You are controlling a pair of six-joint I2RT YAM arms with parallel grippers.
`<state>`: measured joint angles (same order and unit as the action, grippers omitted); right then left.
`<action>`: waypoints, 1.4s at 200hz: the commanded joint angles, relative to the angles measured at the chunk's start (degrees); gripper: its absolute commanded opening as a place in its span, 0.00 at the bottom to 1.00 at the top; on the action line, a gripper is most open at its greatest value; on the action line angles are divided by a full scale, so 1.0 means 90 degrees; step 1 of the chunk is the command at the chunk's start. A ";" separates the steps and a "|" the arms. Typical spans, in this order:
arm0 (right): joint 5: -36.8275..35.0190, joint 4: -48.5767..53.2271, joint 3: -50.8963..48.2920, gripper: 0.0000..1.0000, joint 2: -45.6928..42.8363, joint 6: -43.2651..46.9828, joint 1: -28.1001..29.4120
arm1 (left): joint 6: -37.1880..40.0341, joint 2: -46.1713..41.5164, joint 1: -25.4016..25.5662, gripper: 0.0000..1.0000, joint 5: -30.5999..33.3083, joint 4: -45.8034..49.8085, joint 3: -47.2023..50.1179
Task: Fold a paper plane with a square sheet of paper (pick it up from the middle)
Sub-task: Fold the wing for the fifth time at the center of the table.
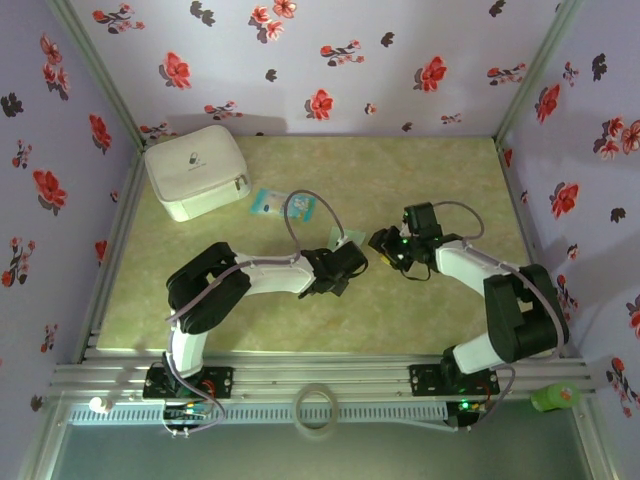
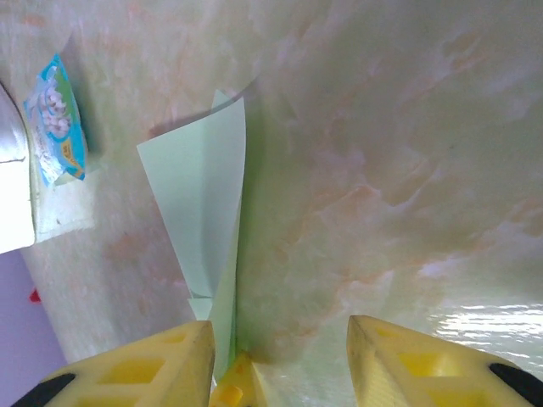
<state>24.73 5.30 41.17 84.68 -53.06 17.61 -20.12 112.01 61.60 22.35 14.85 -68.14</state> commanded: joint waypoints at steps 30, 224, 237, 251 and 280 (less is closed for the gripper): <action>0.0778 -0.1457 -0.0153 0.45 0.0590 -0.0932 -0.0008 | -0.0092 -0.0108 0.0040 0.27 -0.0352 -0.0266 0.0206; 0.1296 -0.1898 0.0148 0.05 0.1435 -0.1017 0.0100 | 0.0419 -0.0236 0.0030 0.31 -0.0178 -0.0151 0.0120; 0.1286 -0.1898 0.0146 0.03 0.1428 -0.1033 0.0107 | 0.0412 -0.0276 0.0037 0.33 -0.0183 -0.0146 0.0120; 0.1276 -0.1926 0.0133 0.00 0.1411 -0.1048 0.0119 | 0.0386 -0.0308 0.0040 0.33 -0.0197 -0.0137 0.0101; 0.1220 -0.2051 0.0085 0.00 0.1373 -0.1148 0.0136 | 0.0271 -0.0349 0.0055 0.33 -0.0235 -0.0154 0.0101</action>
<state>36.21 -11.62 41.60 97.62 -62.22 18.33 -17.43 110.93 61.67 21.17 13.02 -67.00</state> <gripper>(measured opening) 0.047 0.333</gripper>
